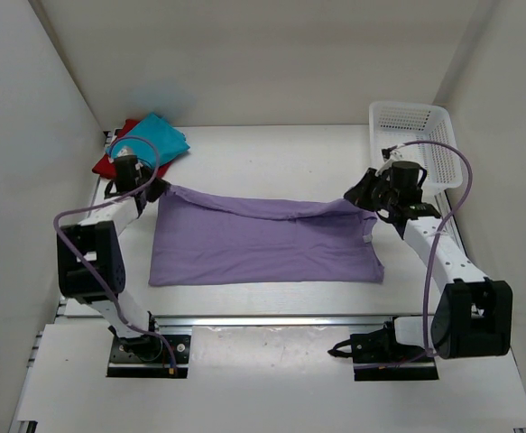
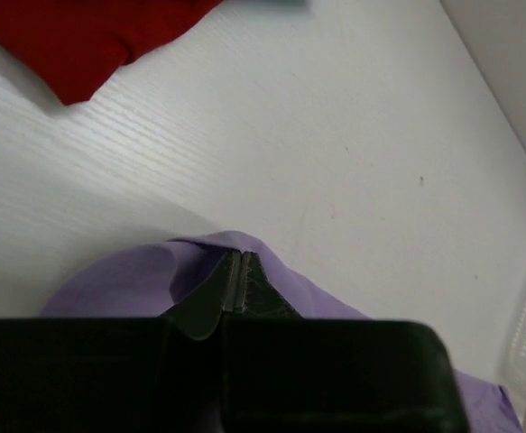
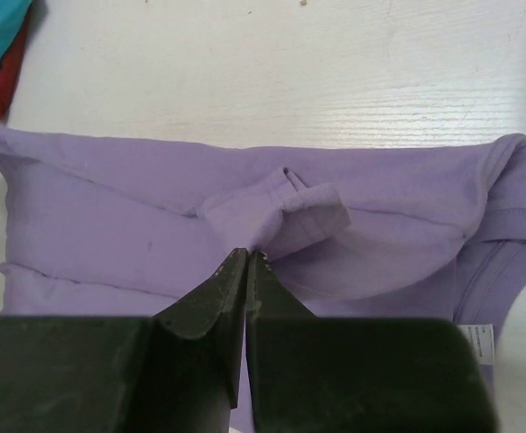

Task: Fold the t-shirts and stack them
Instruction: Fold the other side of the tshirt into a rectangle

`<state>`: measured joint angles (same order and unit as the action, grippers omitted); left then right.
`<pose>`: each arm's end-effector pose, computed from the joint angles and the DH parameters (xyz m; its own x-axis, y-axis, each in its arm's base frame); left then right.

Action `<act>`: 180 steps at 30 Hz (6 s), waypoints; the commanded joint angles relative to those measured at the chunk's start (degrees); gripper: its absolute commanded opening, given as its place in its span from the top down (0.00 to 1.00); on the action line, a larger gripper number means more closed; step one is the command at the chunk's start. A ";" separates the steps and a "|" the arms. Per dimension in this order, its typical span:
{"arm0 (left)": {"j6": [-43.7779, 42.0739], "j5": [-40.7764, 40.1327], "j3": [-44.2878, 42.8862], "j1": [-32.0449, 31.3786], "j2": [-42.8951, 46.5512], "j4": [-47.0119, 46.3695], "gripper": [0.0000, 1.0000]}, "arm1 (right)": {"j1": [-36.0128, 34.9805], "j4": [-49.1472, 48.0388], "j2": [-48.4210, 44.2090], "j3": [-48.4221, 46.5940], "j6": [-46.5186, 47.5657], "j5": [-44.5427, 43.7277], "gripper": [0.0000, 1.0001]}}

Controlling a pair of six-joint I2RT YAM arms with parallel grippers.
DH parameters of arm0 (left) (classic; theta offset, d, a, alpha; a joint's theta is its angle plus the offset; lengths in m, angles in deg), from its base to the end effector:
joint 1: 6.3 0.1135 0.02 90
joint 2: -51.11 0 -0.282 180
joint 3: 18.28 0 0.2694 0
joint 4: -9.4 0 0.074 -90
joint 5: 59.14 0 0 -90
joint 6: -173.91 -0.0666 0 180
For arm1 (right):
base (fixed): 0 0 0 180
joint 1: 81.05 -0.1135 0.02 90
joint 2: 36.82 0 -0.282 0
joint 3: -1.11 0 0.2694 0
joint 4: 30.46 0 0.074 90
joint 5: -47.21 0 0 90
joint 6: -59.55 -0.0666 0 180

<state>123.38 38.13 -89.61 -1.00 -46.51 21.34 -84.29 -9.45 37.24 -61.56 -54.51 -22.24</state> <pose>0.4080 0.0294 0.1870 -0.4803 -0.6778 -0.5566 -0.3860 0.7332 -0.5598 0.3199 0.0415 0.2584 -0.6307 0.3467 -0.6943 -0.1004 0.8507 0.5160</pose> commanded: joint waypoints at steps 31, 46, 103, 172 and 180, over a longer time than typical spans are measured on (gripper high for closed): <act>-3.44 -1.75 26.63 9.62 27.49 6.83 0.72 | 5.45 1.17 -27.57 29.76 -4.95 -1.14 0.96; -0.25 -3.49 27.53 -3.79 36.90 -2.05 0.80 | -7.20 5.83 -24.86 17.20 -2.14 -14.30 1.00; 6.94 1.52 46.33 -33.69 37.77 -22.27 0.85 | -31.64 3.20 0.74 9.45 -1.77 -13.53 0.87; 6.33 7.06 31.73 -33.25 14.66 -29.65 0.85 | 7.90 -14.55 3.18 13.50 -3.28 -10.62 0.67; 5.89 6.45 32.61 -37.47 11.68 -30.36 0.85 | 9.05 -20.54 7.92 15.01 -1.52 -10.28 0.67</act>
<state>129.89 44.84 -57.87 -36.97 -33.90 -7.05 -75.68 -25.82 42.75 -44.54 -57.81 -32.66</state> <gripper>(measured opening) 0.152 0.345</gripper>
